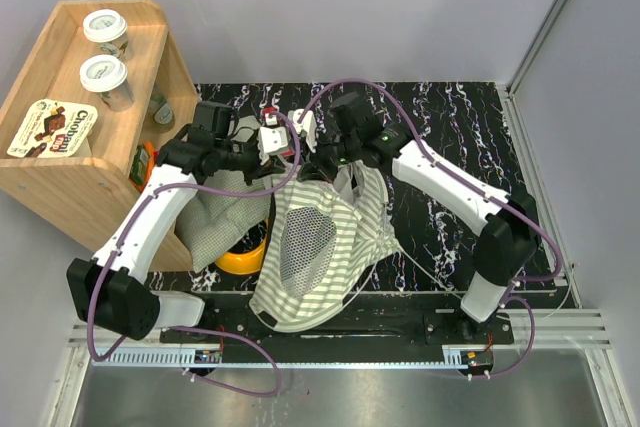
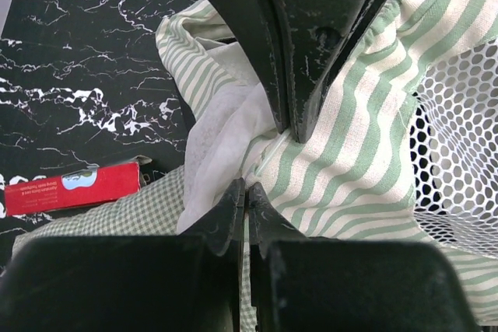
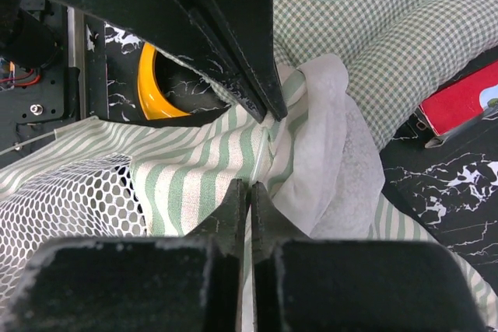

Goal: Set up the pet tent

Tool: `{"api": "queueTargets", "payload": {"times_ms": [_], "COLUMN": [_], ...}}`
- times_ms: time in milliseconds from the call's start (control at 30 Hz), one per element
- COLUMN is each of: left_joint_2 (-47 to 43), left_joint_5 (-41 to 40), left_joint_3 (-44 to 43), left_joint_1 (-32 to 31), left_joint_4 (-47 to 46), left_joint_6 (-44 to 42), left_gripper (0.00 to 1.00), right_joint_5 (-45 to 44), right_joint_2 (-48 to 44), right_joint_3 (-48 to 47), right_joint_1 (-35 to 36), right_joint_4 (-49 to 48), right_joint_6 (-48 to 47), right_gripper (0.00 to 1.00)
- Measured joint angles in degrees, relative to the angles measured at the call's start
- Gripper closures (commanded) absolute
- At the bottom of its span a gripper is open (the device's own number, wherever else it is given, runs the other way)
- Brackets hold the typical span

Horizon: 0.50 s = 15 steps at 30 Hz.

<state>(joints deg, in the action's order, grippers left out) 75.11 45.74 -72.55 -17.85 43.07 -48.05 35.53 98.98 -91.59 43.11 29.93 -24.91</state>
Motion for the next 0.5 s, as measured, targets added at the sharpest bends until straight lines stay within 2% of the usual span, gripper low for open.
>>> {"api": "queueTargets", "payload": {"times_ms": [200, 333, 400, 500], "left_joint_2": [-0.7, -2.3, -2.6, -2.5], "left_joint_5": [-1.5, -3.8, -4.4, -4.8], "left_joint_3": [1.1, 3.9, 5.4, 6.4], "left_joint_1": [-0.2, -0.5, -0.5, -1.0], "left_joint_4": [-1.5, -4.6, -5.7, -6.2], "left_joint_6": [1.6, 1.3, 1.1, 0.9], "left_gripper": [1.0, 1.0, 1.0, 1.0], "right_joint_5": [-0.3, -2.2, -3.9, -6.8], "right_joint_2": [0.4, -0.6, -2.5, -5.2], "right_joint_3": [-0.2, 3.0, 6.9, 10.4], "right_joint_1": [-0.2, 0.1, 0.7, 1.6], "right_joint_4": [-0.6, -4.8, -9.4, -12.4], "right_joint_6": [3.0, 4.6, 4.9, 5.2], "right_gripper": [1.0, 0.68, 0.55, 0.41]}}
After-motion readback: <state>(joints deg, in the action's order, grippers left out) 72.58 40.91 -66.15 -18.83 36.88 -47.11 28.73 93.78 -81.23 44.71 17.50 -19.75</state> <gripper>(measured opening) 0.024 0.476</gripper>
